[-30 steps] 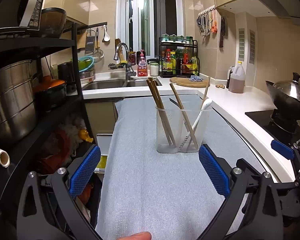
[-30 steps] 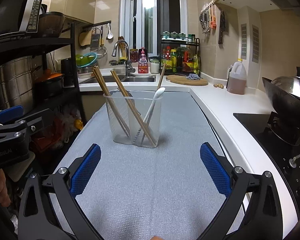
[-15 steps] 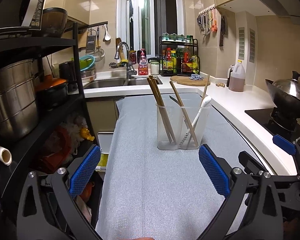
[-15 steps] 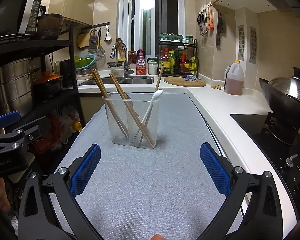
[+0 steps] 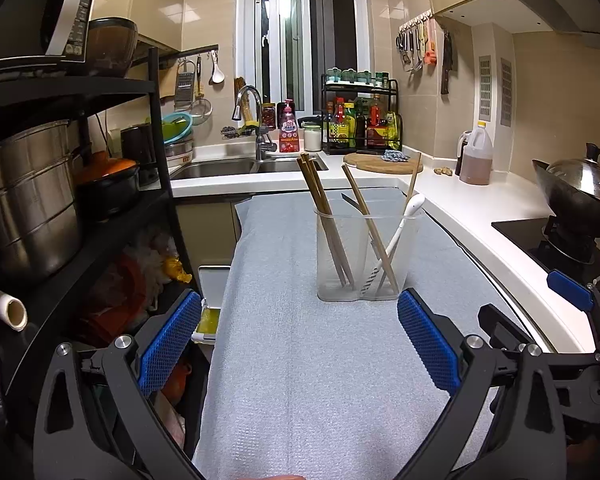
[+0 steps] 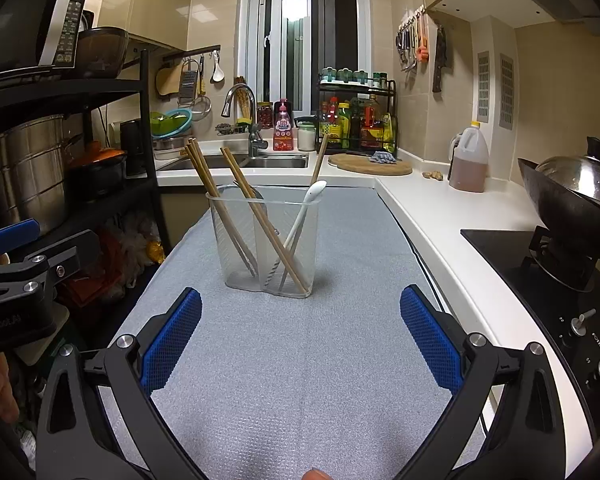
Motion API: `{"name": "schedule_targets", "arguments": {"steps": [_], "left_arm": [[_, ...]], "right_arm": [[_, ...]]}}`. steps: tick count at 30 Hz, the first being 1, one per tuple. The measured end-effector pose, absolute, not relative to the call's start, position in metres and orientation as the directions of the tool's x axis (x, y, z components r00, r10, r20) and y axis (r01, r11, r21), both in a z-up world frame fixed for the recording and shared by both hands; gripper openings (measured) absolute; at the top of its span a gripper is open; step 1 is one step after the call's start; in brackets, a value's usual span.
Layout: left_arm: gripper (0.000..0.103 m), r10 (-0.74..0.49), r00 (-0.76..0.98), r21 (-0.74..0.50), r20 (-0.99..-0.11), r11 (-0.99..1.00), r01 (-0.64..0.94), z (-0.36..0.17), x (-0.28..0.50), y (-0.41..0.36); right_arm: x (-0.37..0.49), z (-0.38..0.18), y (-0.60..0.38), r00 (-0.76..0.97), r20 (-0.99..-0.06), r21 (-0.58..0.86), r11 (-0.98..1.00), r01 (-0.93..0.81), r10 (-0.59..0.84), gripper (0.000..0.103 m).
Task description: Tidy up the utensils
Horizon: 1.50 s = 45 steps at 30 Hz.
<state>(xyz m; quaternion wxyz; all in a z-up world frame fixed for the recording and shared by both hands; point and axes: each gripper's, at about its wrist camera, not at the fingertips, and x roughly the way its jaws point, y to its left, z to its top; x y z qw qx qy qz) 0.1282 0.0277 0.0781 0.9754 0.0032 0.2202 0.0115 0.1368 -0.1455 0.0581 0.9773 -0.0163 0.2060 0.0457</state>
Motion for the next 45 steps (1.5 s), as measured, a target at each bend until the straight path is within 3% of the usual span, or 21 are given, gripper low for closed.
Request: {"name": "schedule_targets", "arguments": {"steps": [45], "left_arm": [[0.095, 0.063, 0.901, 0.028, -0.429, 0.998, -0.057, 0.082, 0.129, 0.038]], "right_arm": [[0.135, 0.061, -0.144, 0.911, -0.401, -0.003, 0.994, -0.107, 0.096, 0.098]]}}
